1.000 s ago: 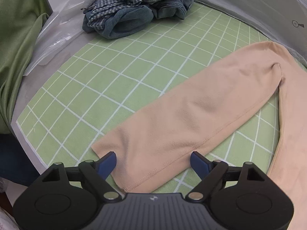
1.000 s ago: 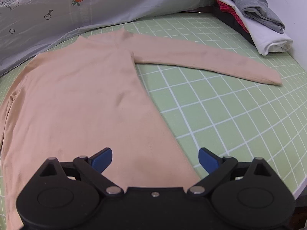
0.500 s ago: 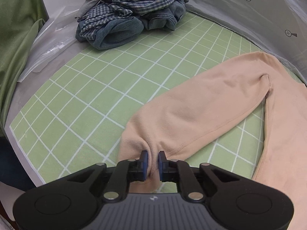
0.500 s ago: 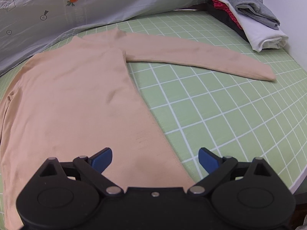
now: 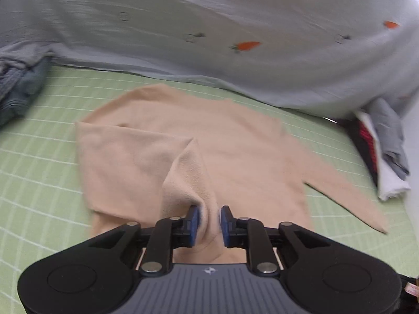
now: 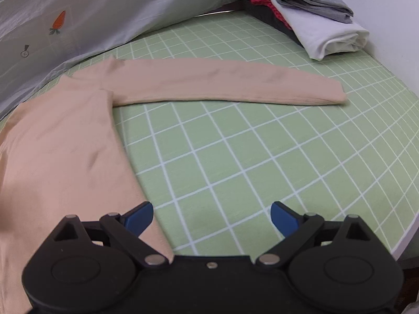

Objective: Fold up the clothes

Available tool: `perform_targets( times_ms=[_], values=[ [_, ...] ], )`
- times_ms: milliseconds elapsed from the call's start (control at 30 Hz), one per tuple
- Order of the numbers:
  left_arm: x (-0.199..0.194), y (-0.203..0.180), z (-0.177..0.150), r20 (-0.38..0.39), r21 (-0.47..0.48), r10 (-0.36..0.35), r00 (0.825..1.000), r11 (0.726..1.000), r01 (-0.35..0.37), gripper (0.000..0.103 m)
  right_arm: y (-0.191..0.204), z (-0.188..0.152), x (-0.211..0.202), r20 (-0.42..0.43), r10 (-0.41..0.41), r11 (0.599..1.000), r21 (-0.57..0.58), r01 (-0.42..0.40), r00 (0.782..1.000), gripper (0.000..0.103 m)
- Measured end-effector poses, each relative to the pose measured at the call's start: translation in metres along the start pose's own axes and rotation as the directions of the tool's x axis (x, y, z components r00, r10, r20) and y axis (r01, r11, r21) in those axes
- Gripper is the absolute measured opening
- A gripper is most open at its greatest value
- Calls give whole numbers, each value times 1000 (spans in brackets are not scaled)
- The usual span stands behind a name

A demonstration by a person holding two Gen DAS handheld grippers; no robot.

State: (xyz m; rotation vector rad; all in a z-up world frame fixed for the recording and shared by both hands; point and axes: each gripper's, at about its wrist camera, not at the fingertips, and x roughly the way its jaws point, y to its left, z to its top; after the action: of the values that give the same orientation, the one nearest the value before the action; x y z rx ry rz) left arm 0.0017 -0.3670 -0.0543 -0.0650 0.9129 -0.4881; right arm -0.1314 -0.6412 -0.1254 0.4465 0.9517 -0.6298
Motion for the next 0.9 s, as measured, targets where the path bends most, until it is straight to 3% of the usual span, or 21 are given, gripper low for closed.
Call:
perform_targets(
  times_ms=[33, 100, 133, 267, 367, 533, 633, 900],
  values=[
    [1, -10, -3, -14, 32, -23, 1000, 999, 24, 54, -3, 1, 1, -1, -1, 1000, 6, 1, 1000, 97],
    [3, -17, -10, -34, 69, -13, 999, 997, 16, 74, -6, 3, 2, 0, -2, 1000, 12, 2, 1000, 97],
    [4, -12, -12, -44, 57, 21, 999, 998, -19, 78, -4, 3, 3, 1, 2, 1000, 5, -2, 1000, 97],
    [8, 13, -20, -92, 0, 160, 983, 987, -160, 78, 9, 3, 4, 3, 25, 999, -31, -25, 1000, 97],
    [6, 55, -22, -145, -79, 262, 954, 958, -275, 80, 28, 1, 1, 19, 58, 997, -58, -57, 998, 97],
    [-5, 112, -24, -206, -123, 359, 911, 914, -388, 83, 72, -3, -5, 41, 161, 982, -107, -156, 986, 88],
    [-7, 139, -21, -228, -126, 371, 900, 905, -405, 83, 104, -9, -5, 39, 209, 969, -146, -201, 977, 83],
    [-3, 182, -1, -218, -70, 377, 900, 914, -400, 85, 167, -26, 10, -3, 255, 952, -175, -251, 967, 75]
  ],
)
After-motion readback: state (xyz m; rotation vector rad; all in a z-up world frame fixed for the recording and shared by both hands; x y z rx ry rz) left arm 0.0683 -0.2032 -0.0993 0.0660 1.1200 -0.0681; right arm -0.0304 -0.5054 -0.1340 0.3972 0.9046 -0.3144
